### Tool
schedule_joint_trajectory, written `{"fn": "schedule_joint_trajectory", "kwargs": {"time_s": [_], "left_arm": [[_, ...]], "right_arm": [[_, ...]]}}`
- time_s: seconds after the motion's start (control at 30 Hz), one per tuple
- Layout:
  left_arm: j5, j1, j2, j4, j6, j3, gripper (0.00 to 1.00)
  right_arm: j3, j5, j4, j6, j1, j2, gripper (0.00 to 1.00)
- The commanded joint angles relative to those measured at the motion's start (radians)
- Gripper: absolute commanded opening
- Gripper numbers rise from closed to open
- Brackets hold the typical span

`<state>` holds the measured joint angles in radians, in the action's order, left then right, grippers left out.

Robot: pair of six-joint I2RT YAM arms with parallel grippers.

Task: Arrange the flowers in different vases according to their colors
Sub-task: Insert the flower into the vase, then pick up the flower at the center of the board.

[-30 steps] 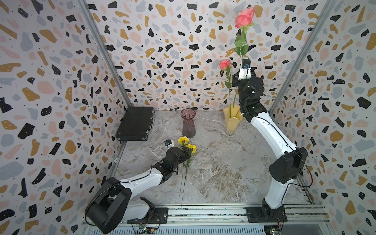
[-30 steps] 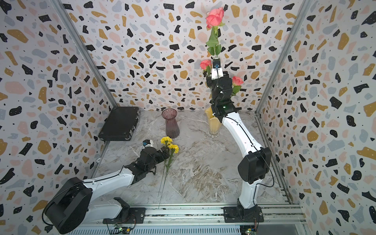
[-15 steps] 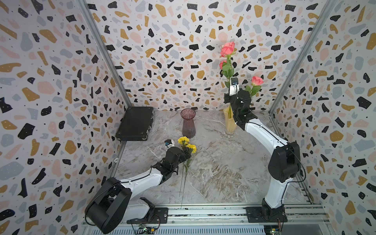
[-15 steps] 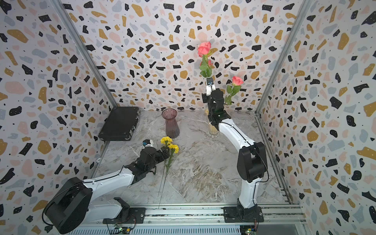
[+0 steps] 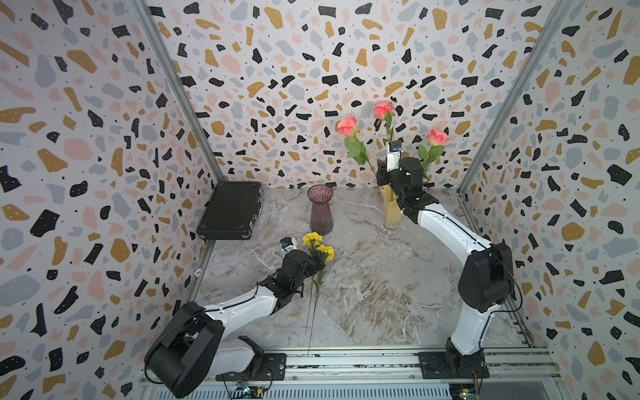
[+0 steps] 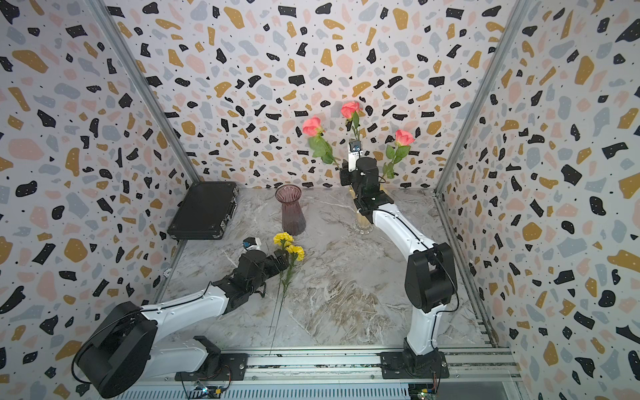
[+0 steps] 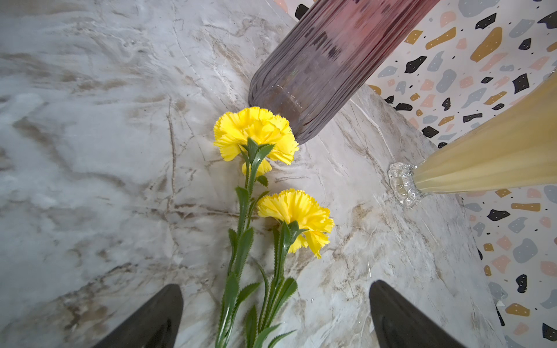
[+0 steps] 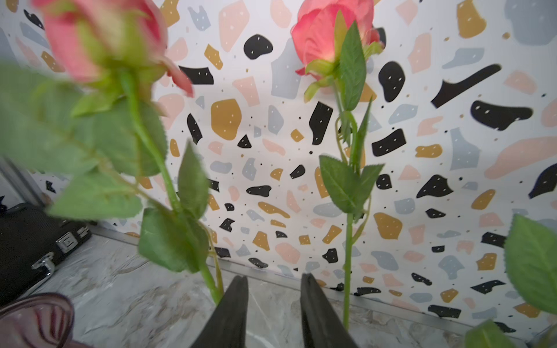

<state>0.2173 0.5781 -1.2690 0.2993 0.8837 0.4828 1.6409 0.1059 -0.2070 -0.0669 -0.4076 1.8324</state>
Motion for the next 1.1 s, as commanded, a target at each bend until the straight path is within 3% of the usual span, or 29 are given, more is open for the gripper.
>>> {"fn": "schedule_joint_trajectory", "kwargs": {"time_s": [0.0,0.13,0.33,0.47,0.6,0.77,0.83,0.93,1.07], "left_arm": [[0.061,0.0,0.035,-0.031,0.068,-0.001,0.99],[0.215,0.0,0.09,-0.154,0.188,-0.008,0.99],[0.386,0.0,0.229,-0.242,0.173,-0.046,0.99],[0.488,0.0,0.326,-0.472,0.225,-0.017,0.99],[0.383,0.004,0.406,-0.568,0.169,-0.027,0.99],[0.233,0.003,0.376,-0.451,-0.013,-0.086,0.99],[0.247,0.004,0.353,-0.45,0.001,-0.081,0.99],[0.258,0.004,0.337,-0.451,-0.021,-0.059,0.99],[0.248,0.004,0.323,-0.418,-0.015,-0.071,0.99]], "right_arm": [[0.013,-0.071,0.113,-0.079,-0.003,-0.122,0.37],[-0.006,-0.085,0.26,-0.142,-0.01,-0.195,0.39],[-0.078,-0.063,0.505,-0.276,-0.054,-0.299,0.39],[-0.314,-0.083,0.474,-0.34,-0.106,-0.428,0.38],[-0.601,-0.081,0.364,-0.465,-0.161,-0.521,0.4],[-0.742,-0.195,0.241,-0.449,-0.239,-0.429,0.42],[-0.794,-0.289,0.133,-0.448,-0.255,-0.385,0.42],[-0.857,-0.332,0.011,-0.464,-0.293,-0.349,0.42],[-0.831,-0.345,0.011,-0.438,-0.328,-0.297,0.41]]}}
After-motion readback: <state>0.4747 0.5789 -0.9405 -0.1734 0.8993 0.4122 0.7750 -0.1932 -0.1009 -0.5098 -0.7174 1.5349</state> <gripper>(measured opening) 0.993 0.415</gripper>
